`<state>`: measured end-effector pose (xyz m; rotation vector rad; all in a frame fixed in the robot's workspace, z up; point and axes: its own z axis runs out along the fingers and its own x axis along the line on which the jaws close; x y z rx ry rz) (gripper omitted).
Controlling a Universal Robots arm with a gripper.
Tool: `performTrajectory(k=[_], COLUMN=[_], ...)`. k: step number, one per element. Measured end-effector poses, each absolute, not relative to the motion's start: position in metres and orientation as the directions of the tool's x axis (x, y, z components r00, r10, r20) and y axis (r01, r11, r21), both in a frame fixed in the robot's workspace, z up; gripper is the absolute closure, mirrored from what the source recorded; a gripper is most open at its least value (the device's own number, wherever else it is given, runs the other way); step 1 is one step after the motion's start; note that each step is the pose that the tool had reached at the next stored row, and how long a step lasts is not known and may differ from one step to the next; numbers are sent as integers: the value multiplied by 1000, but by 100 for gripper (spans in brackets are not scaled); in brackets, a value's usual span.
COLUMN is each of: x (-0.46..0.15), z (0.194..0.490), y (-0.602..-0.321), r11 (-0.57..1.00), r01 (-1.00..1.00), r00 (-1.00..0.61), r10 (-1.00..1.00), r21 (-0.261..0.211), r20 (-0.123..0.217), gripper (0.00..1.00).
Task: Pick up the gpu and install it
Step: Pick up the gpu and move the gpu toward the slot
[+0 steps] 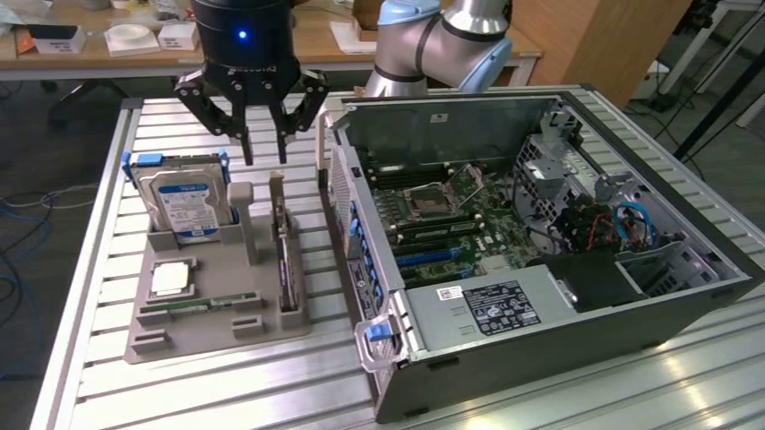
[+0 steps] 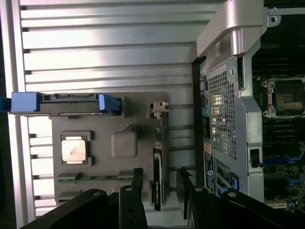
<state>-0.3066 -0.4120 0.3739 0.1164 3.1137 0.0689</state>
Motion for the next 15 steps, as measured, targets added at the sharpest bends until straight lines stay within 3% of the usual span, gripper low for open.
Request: performTrajectory(k=[15], x=[-306], z=[365], y=[-415], r11=[996], r01=[73], r00=[-997], r10=[74], r21=[45], r20=[-23], gripper=[59])
